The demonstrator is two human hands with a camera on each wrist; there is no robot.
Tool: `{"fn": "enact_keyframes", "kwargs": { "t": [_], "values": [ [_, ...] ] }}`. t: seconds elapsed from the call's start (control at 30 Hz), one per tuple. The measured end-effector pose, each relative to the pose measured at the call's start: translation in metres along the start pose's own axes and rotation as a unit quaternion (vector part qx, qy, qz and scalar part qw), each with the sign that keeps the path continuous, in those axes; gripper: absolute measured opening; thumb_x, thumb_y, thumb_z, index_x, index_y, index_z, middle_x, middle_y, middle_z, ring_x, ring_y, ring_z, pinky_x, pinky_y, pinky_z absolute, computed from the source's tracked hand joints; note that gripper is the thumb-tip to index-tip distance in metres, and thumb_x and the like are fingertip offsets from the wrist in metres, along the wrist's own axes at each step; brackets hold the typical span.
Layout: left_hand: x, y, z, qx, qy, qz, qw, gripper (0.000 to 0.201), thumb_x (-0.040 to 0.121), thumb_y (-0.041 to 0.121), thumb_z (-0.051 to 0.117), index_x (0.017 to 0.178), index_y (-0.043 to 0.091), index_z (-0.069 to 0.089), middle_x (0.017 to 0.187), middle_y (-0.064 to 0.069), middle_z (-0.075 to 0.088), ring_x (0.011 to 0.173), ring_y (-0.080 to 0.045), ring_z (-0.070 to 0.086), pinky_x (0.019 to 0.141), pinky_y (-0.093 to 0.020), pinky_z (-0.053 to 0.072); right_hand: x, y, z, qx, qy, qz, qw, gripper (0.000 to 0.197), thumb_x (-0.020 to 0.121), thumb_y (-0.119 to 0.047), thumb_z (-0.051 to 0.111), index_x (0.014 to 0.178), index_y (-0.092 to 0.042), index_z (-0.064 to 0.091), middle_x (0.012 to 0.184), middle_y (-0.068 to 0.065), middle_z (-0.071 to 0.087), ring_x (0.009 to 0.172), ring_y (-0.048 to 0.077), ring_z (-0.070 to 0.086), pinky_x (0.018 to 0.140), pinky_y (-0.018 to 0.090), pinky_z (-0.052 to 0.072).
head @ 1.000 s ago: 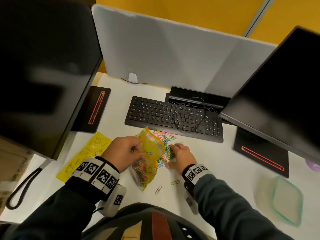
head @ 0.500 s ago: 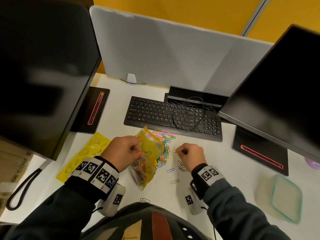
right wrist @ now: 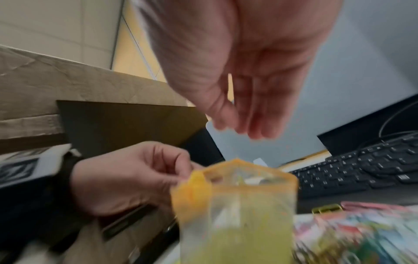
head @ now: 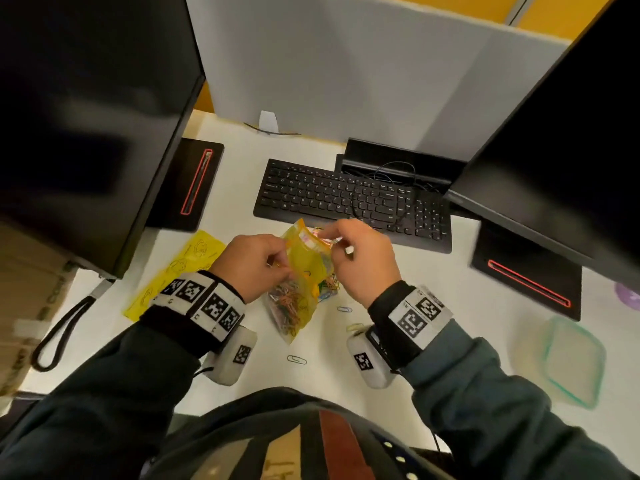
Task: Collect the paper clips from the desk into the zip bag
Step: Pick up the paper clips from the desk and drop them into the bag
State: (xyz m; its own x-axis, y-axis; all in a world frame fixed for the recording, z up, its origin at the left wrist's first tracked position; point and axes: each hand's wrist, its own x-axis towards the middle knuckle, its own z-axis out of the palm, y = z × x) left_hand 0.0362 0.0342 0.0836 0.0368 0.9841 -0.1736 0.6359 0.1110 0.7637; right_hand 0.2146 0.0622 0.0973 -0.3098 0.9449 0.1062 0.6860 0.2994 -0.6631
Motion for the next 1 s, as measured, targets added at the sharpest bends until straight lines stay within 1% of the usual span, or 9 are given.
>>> {"fn": "enact_keyframes", "kwargs": {
  "t": [0.13, 0.2, 0.27, 0.33, 0.47, 0.63, 0.77, 0.9, 1.0],
  "values": [
    [-0.001, -0.005, -0.004, -0.004, 0.009, -0.002, 1.0, 0.015, 0.065, 0.013, 0.078, 0.063, 0.015, 0.064, 0.089, -0.01, 0.07, 0.09, -0.025, 0.064, 0.079, -0.046, 0.053, -0.076, 0.028, 0.021, -0.119, -0.158, -0.23, 0.953, 0.034, 0.074, -0.012, 0.04, 0.093, -0.019, 0.068, 0.094, -0.001, 0.071, 0.084, 0.021, 0.067, 0.062, 0.031, 0.058],
    [-0.002, -0.006, -0.005, -0.002, 0.007, 0.0, 1.0, 0.014, 0.065, 0.014, 0.078, 0.064, 0.013, 0.064, 0.085, -0.008, 0.07, 0.089, -0.026, 0.064, 0.078, -0.047, 0.053, -0.108, 0.048, 0.038, -0.154, -0.323, -0.281, 0.891, 0.04, 0.083, -0.015, 0.041, 0.118, -0.02, 0.059, 0.124, 0.002, 0.063, 0.11, 0.022, 0.062, 0.081, 0.036, 0.058],
    [-0.001, -0.006, -0.005, -0.001, 0.004, -0.001, 1.0, 0.015, 0.066, 0.015, 0.078, 0.063, 0.013, 0.063, 0.084, -0.008, 0.069, 0.094, -0.027, 0.063, 0.079, -0.047, 0.053, -0.123, 0.065, 0.05, -0.172, -0.443, -0.262, 0.84, 0.05, 0.091, -0.024, 0.03, 0.141, -0.022, 0.035, 0.151, 0.0, 0.034, 0.138, 0.026, 0.034, 0.109, 0.044, 0.036],
    [-0.001, -0.003, -0.005, 0.005, 0.006, -0.003, 1.0, 0.015, 0.066, 0.016, 0.078, 0.064, 0.012, 0.064, 0.088, -0.009, 0.069, 0.094, -0.026, 0.062, 0.081, -0.045, 0.053, -0.124, 0.074, 0.057, -0.189, -0.486, -0.219, 0.825, 0.055, 0.093, -0.033, 0.023, 0.147, -0.028, 0.014, 0.158, -0.004, 0.01, 0.146, 0.027, 0.008, 0.115, 0.047, 0.01],
    [-0.002, -0.002, -0.006, 0.014, 0.011, 0.0, 1.0, 0.013, 0.066, 0.015, 0.078, 0.065, 0.012, 0.065, 0.087, -0.007, 0.07, 0.09, -0.024, 0.063, 0.082, -0.04, 0.052, -0.117, 0.084, 0.064, -0.25, -0.451, -0.183, 0.837, 0.063, 0.093, -0.054, 0.012, 0.147, -0.02, 0.013, 0.158, 0.003, 0.012, 0.144, 0.03, 0.014, 0.113, 0.054, 0.011],
    [-0.007, -0.002, -0.011, -0.013, 0.04, -0.026, 0.999, 0.016, 0.067, 0.016, 0.078, 0.06, 0.017, 0.063, 0.086, -0.001, 0.071, 0.091, -0.012, 0.064, 0.077, -0.023, 0.045, -0.096, 0.098, 0.038, -0.276, -0.38, -0.044, 0.882, 0.091, 0.069, -0.064, -0.012, 0.148, -0.021, -0.004, 0.158, -0.001, -0.01, 0.146, 0.022, -0.011, 0.113, 0.04, -0.013],
    [-0.007, -0.002, -0.005, -0.005, 0.021, -0.032, 0.999, 0.016, 0.066, 0.014, 0.078, 0.06, 0.016, 0.063, 0.084, 0.001, 0.069, 0.101, -0.007, 0.06, 0.08, -0.021, 0.039, -0.081, 0.102, 0.015, -0.258, -0.321, 0.056, 0.91, 0.085, 0.086, -0.06, 0.039, 0.147, -0.026, -0.009, 0.153, -0.009, -0.02, 0.146, 0.02, -0.007, 0.12, 0.045, 0.005],
    [-0.008, -0.003, 0.004, -0.006, 0.008, -0.023, 1.0, 0.018, 0.064, 0.015, 0.079, 0.058, 0.019, 0.062, 0.078, -0.002, 0.071, 0.099, -0.015, 0.064, 0.083, -0.03, 0.049, -0.064, 0.101, 0.008, -0.183, -0.214, 0.203, 0.938, 0.106, 0.071, -0.042, 0.075, 0.148, -0.021, 0.006, 0.153, 0.003, 0.018, 0.137, 0.024, 0.024, 0.109, 0.038, 0.034],
    [-0.008, -0.002, 0.007, -0.004, -0.006, -0.024, 1.0, 0.018, 0.063, 0.017, 0.08, 0.058, 0.018, 0.063, 0.073, 0.0, 0.069, 0.099, -0.017, 0.064, 0.087, -0.039, 0.051, -0.045, 0.104, 0.012, -0.138, -0.163, 0.272, 0.938, 0.088, 0.068, -0.033, 0.08, 0.138, -0.015, 0.029, 0.129, 0.01, 0.039, 0.12, 0.028, 0.043, 0.098, 0.038, 0.043]
  ]
}}
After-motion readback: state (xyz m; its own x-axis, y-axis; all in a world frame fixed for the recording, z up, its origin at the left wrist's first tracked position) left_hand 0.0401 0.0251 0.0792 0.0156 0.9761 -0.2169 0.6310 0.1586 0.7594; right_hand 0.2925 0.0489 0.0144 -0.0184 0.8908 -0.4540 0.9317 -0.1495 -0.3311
